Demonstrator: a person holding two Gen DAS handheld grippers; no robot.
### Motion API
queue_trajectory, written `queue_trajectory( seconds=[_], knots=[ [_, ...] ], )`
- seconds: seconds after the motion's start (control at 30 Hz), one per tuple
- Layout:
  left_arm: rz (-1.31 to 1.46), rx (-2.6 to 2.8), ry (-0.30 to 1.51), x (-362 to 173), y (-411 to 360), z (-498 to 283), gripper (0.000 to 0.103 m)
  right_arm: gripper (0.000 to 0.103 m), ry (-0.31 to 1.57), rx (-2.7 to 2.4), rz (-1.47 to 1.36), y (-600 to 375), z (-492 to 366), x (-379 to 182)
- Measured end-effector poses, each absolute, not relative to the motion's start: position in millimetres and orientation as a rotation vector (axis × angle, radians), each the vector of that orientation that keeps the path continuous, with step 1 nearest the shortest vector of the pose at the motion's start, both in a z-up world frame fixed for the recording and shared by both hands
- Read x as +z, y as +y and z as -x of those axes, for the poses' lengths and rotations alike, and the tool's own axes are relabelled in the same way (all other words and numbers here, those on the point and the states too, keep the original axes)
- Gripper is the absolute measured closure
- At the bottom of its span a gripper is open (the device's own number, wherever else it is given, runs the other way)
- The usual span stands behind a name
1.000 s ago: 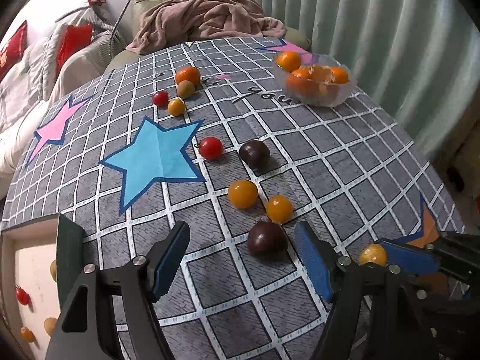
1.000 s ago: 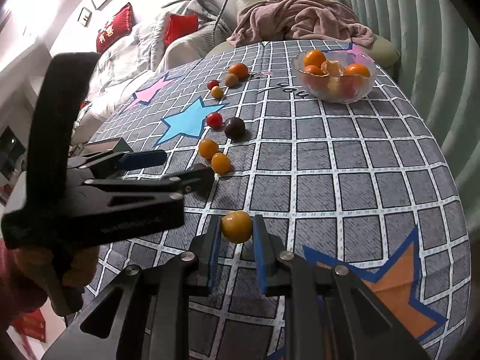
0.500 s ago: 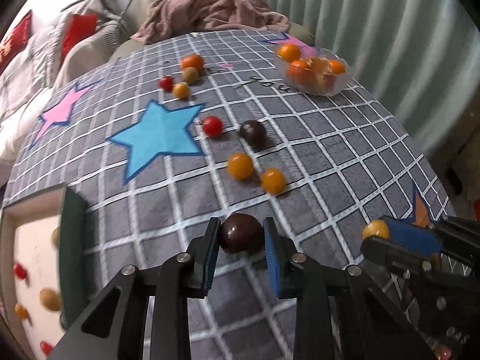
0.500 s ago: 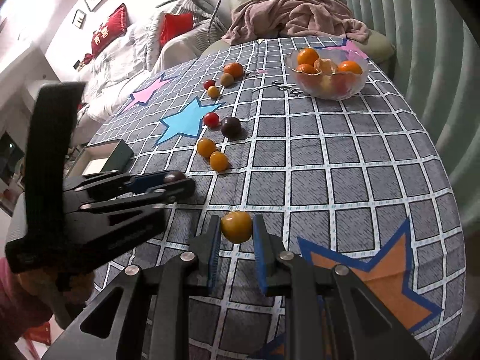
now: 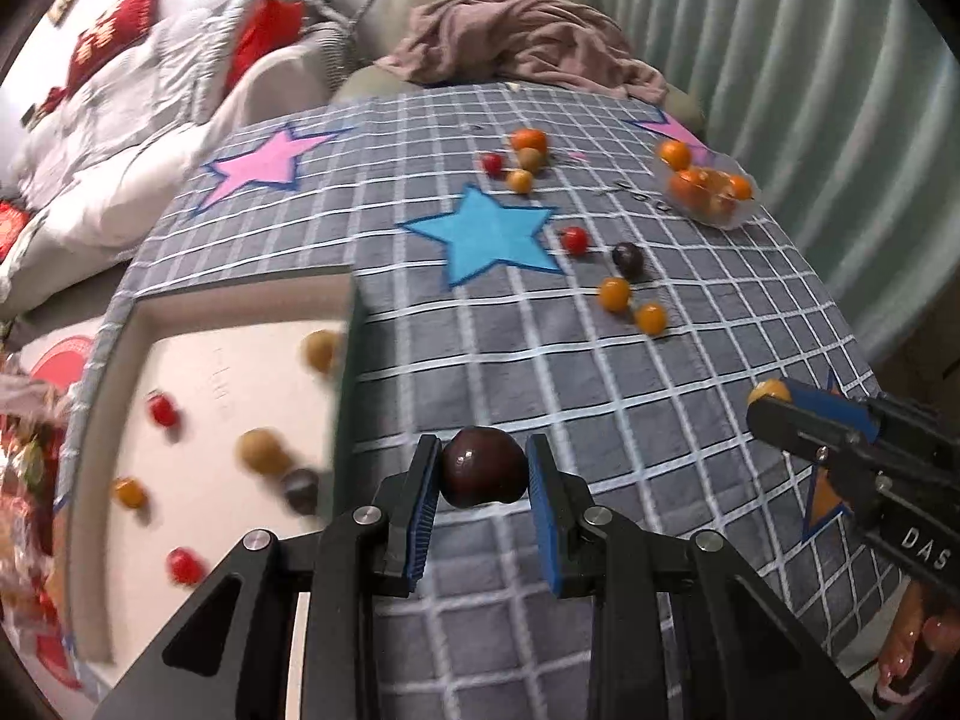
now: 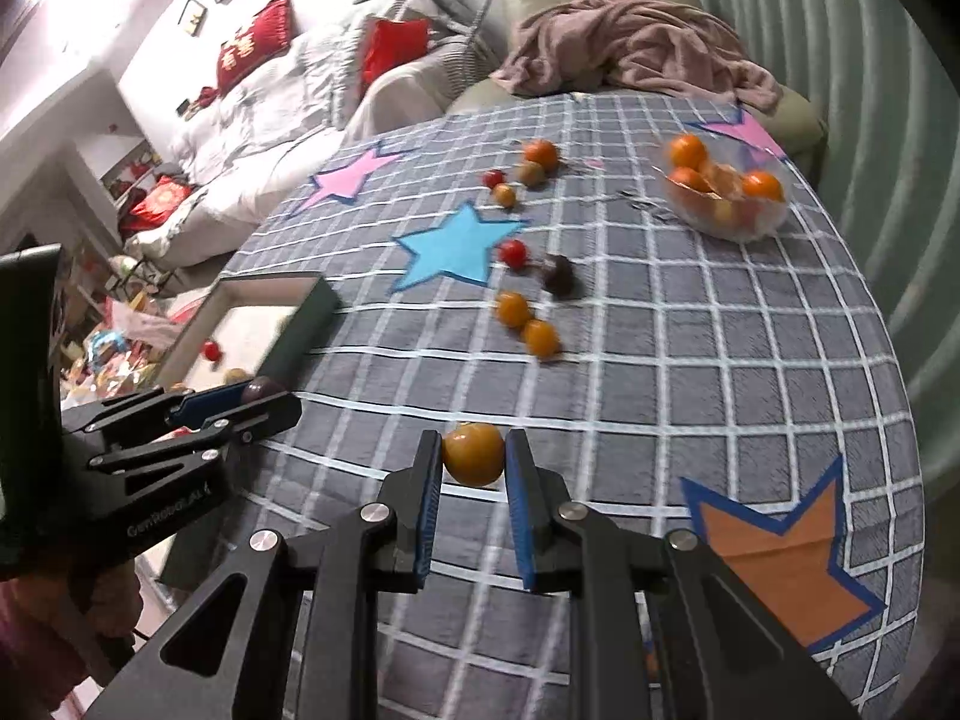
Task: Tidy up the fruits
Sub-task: 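Carry the dark purple and yellow tomatoes over the white tray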
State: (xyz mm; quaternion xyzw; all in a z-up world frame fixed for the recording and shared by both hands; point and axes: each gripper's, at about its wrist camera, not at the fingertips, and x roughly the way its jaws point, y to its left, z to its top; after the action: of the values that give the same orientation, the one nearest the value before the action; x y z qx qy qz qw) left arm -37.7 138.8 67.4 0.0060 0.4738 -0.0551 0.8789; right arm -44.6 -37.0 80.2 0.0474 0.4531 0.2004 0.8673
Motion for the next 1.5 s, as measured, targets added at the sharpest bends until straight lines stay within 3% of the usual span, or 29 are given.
queue_trajectory(
  seconds=[0.6,0.93,1.5],
  knots=[
    [0.037,0.061,0.95,75.2,243.4,91.8,0.073,0.08,0.96,0.618,0.029,96.5,74.7,101.5],
    [0.053,0.187,1.004,44.9,292.5,112.1,0.073,0.08,1.043,0.704,0.067,154.4,85.5,75.7],
    [0.036,0.223,1.075,14.0,301.5,112.6,0.072,0.079,1.173,0.703,0.176,198.5,82.0,28.0]
  ],
)
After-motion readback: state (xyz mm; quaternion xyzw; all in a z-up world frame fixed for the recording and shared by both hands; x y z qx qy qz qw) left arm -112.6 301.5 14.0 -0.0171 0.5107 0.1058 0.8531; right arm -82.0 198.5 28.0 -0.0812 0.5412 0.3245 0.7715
